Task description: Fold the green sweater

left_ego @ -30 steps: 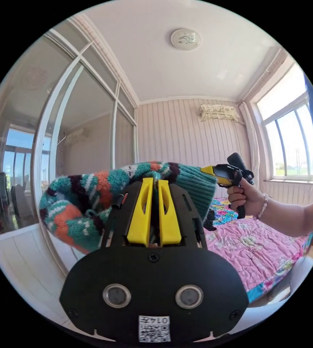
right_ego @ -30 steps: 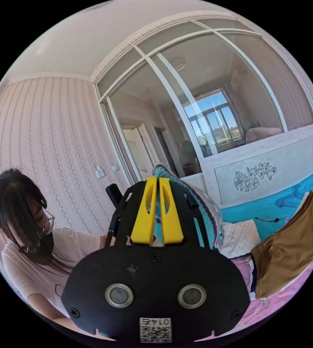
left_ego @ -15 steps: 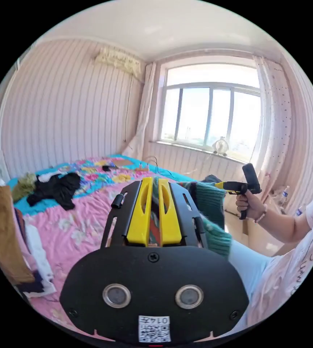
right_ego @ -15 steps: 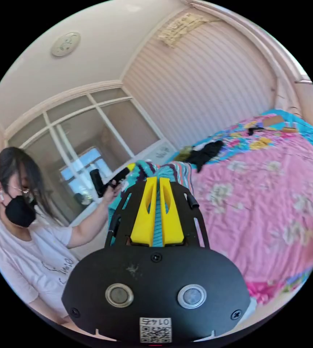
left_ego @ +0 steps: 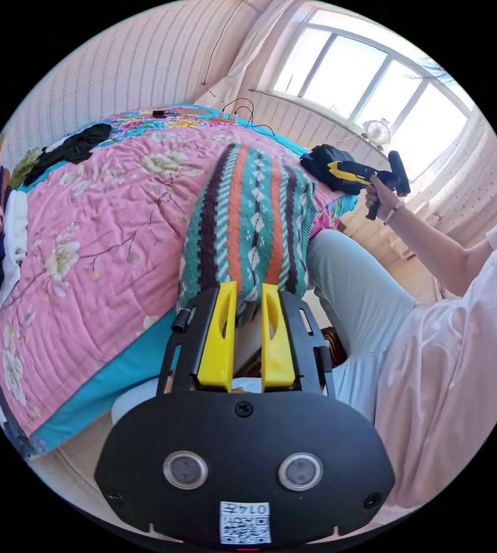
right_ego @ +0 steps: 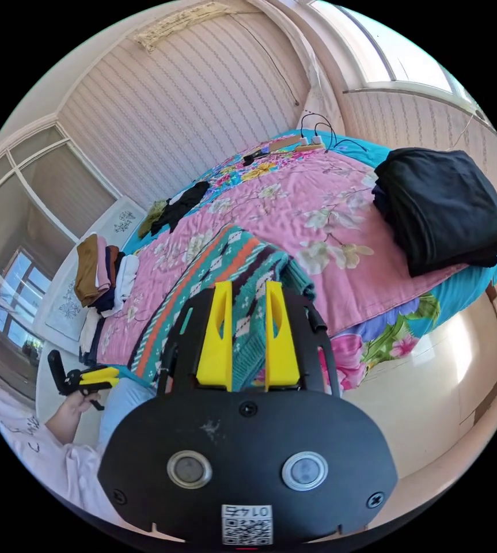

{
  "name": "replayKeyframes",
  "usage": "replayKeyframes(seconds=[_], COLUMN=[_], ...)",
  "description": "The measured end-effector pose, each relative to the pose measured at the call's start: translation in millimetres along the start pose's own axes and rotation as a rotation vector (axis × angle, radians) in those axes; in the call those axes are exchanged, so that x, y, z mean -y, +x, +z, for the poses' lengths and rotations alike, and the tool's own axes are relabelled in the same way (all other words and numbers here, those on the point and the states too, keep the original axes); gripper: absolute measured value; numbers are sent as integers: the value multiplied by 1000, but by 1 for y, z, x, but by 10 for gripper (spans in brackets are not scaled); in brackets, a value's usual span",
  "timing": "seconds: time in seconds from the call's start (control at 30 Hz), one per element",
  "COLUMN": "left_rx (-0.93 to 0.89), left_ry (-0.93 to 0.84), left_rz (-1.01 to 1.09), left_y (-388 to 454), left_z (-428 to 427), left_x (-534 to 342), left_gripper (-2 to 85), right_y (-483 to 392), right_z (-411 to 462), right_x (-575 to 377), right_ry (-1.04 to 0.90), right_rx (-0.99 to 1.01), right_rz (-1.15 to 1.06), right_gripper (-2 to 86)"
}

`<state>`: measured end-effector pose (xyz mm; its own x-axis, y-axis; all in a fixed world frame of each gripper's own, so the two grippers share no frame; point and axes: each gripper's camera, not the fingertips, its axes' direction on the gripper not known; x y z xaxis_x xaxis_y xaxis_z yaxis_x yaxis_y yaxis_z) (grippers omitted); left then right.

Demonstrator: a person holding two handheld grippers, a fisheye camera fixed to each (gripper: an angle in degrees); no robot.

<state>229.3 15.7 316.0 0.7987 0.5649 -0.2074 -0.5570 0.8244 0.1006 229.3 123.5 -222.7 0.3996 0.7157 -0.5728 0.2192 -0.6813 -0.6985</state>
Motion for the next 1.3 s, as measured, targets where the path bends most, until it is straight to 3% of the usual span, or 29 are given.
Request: replayKeyframes(seconds=[0.13,0.33,0.47,0.6,0.77,1.07,1.3], left_rx=[77,91,151,223,160,117,-76], left_ry=[-33,-58,-93,-108,-34,-29,9], left_rz=[-9,-133,-144,-165,-131,-403,-629], left_y=[2,-17,-16,0,22,-11,-72], left_z=[41,86,115,117,108,110,146], left_x=[14,22,27,26,6,-27,-59], left_gripper=[114,88,72,84,133,142,157], right_y=[10,26,51,52,58,58,57], right_z=[23,35,65,58,48,11,-1], right_x=[19,4,-13,-17,-15,-23,-28], right_ry=[-46,-24,-184,-184,-231,-158,-142], right_rx=[-28,-27,25,39,45,106,174], right_rz=[22,106,212,184,146,129,134], right_gripper=[120,132,148,120,84,68,67])
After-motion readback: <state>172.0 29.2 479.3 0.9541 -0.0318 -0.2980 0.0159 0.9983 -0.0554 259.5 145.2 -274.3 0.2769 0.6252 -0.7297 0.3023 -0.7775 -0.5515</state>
